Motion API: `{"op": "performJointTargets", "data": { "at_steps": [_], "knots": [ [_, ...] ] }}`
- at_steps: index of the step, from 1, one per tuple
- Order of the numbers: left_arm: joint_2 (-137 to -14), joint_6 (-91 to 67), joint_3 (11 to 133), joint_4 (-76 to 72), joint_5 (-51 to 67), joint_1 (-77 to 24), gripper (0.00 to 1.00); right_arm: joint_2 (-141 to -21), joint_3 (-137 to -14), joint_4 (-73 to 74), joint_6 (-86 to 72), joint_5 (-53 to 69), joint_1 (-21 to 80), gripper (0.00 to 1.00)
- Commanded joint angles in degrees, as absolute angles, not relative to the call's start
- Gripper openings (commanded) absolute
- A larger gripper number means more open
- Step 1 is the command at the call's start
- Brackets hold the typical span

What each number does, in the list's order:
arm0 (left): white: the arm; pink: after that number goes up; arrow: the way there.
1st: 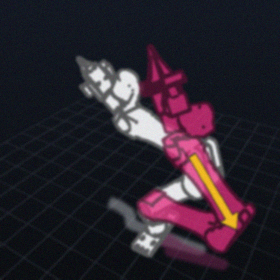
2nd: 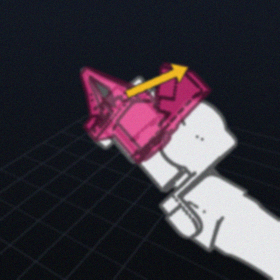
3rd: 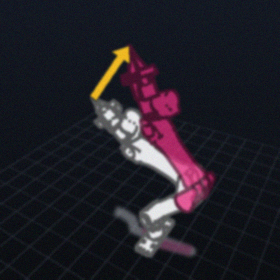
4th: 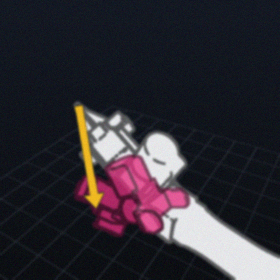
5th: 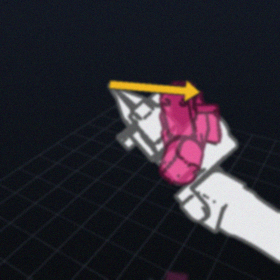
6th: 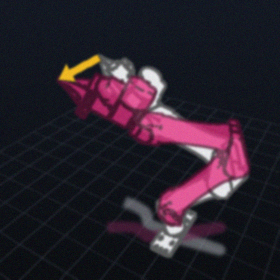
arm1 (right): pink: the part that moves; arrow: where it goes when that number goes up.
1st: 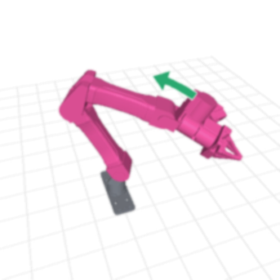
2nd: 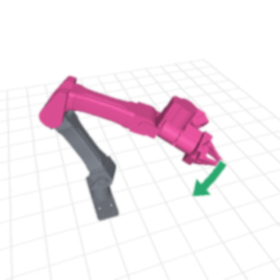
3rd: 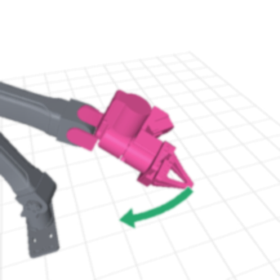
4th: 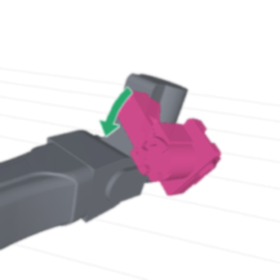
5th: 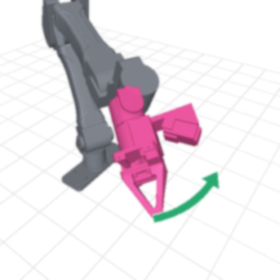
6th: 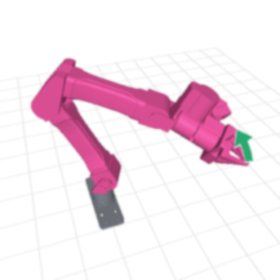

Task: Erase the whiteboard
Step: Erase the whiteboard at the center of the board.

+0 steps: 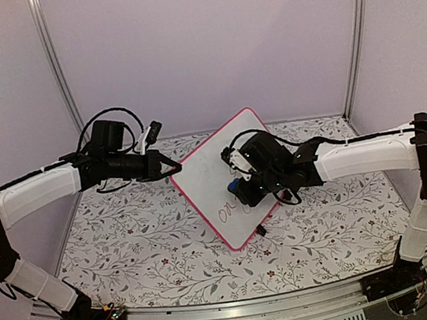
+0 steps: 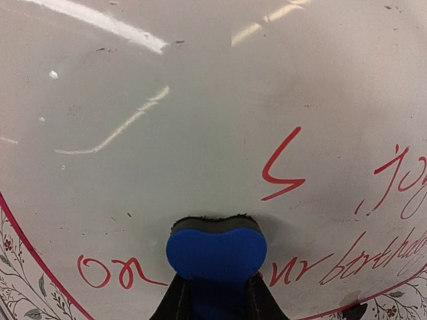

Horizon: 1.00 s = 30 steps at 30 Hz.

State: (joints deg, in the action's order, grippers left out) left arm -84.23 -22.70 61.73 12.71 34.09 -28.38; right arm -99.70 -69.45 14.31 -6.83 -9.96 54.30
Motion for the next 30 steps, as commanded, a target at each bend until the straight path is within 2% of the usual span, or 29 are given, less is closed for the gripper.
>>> {"op": "performJointTargets", "data": {
  "at_steps": [1, 15, 30],
  "knots": [
    [-82.67, -20.48, 61.26, 11.44, 35.68, -28.85, 0.00, -99.52, -73.60, 18.84, -4.80, -13.11, 53.59, 0.00],
    [-82.75, -20.45, 61.30, 11.62, 35.69, -28.80, 0.00, -103.10, -84.33, 19.82, -1.07, -11.41, 48.88, 0.00],
    [-83.06, -20.44, 61.44, 11.61, 36.12, -28.80, 0.00, -105.61, -80.77, 18.73, -3.22, -6.17, 48.77, 0.00]
  ]
}}
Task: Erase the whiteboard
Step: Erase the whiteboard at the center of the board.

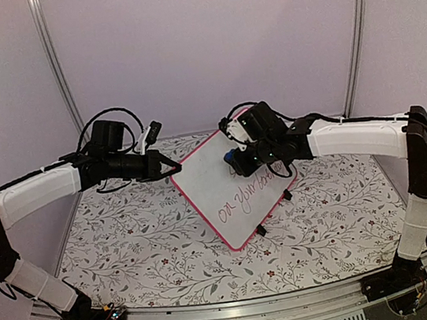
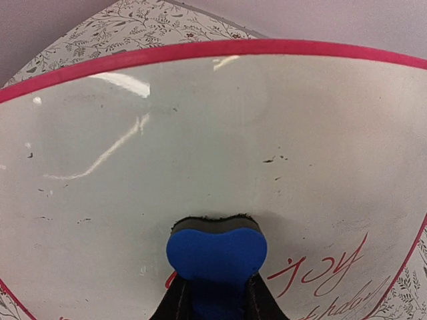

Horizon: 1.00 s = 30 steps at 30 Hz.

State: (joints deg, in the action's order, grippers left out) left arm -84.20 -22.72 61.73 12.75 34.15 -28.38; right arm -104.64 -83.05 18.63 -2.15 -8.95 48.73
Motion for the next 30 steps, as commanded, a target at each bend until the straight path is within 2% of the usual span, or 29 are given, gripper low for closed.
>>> {"op": "performJointTargets", "data": {
  "at_steps": [1, 16, 30],
  "knots": [
    [-82.98, -20.41, 61.37, 11.60, 36.07, -28.75, 0.00, -105.57, -80.28, 18.62, -3.39, -5.79, 48.78, 0.00],
    [-83.06, -20.53, 61.40, 11.61, 36.11, -28.74, 0.00, -102.72, -71.38, 17.70, -6.87, -3.22, 48.86, 0.00],
    [-83.06, -20.52, 61.35, 11.65, 36.03, -28.78, 0.00, -101.29, -67.93, 18.26, -7.65, -2.90, 49.81, 0.00]
  ]
}}
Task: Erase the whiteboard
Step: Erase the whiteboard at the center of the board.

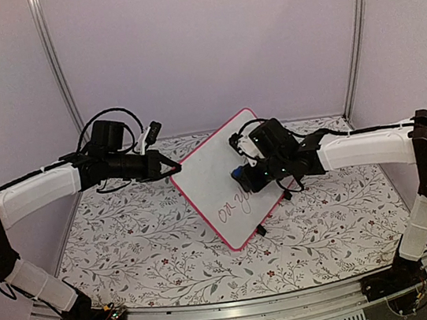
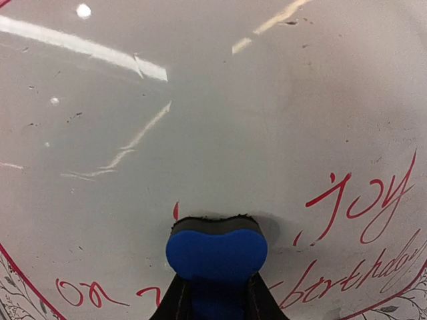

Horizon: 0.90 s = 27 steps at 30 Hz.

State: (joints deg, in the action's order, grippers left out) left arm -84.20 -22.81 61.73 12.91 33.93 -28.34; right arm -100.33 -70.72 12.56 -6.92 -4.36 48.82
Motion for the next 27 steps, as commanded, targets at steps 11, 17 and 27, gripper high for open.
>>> {"op": "performJointTargets", "data": {
  "at_steps": [11, 17, 27],
  "knots": [
    [-82.87, -20.47, 61.35, 11.63, 35.98, -28.82, 0.00, -99.14, -66.22, 19.42, -7.99, -3.77, 50.34, 0.00],
    [-82.83, -20.52, 61.35, 11.60, 36.04, -28.81, 0.00, -97.34, -69.20, 18.16, -7.32, -4.54, 50.42, 0.00],
    [-83.12, -20.59, 61.35, 11.62, 36.21, -28.76, 0.00, -100.66, -80.19, 19.70, -4.43, -6.68, 50.29, 0.00]
  ]
}}
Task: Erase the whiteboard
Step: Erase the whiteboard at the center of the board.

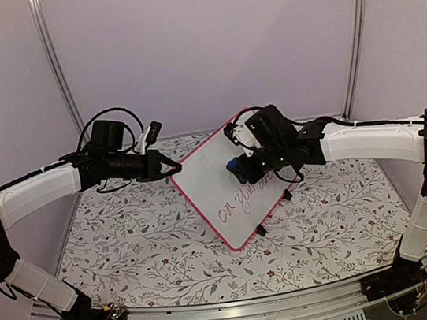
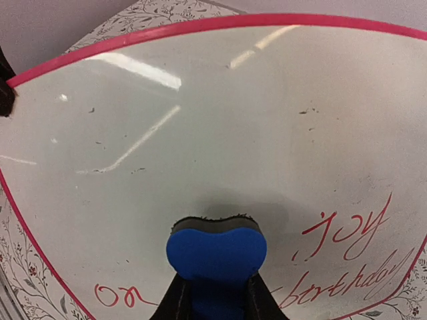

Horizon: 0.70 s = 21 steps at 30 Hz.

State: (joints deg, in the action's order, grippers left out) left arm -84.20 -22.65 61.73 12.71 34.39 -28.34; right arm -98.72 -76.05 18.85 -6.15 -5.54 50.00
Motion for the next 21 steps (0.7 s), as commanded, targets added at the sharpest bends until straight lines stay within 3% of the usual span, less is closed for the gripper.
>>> {"op": "performJointTargets", "data": {
  "at_steps": [1, 10, 21],
  "knots": [
    [-83.13, -20.62, 61.35, 11.58, 36.15, -28.79, 0.00, -101.99, -81.11, 19.95, -4.29, -6.68, 50.28, 0.00],
    [-83.25, -20.60, 61.35, 11.59, 36.35, -28.82, 0.00, -106.16, -80.35, 20.24, -4.13, -5.07, 50.27, 0.00],
    [-83.01, -20.64, 61.35, 11.61, 36.38, -28.75, 0.00, -103.10, -72.04, 19.67, -6.21, -3.44, 50.27, 0.00]
  ]
}}
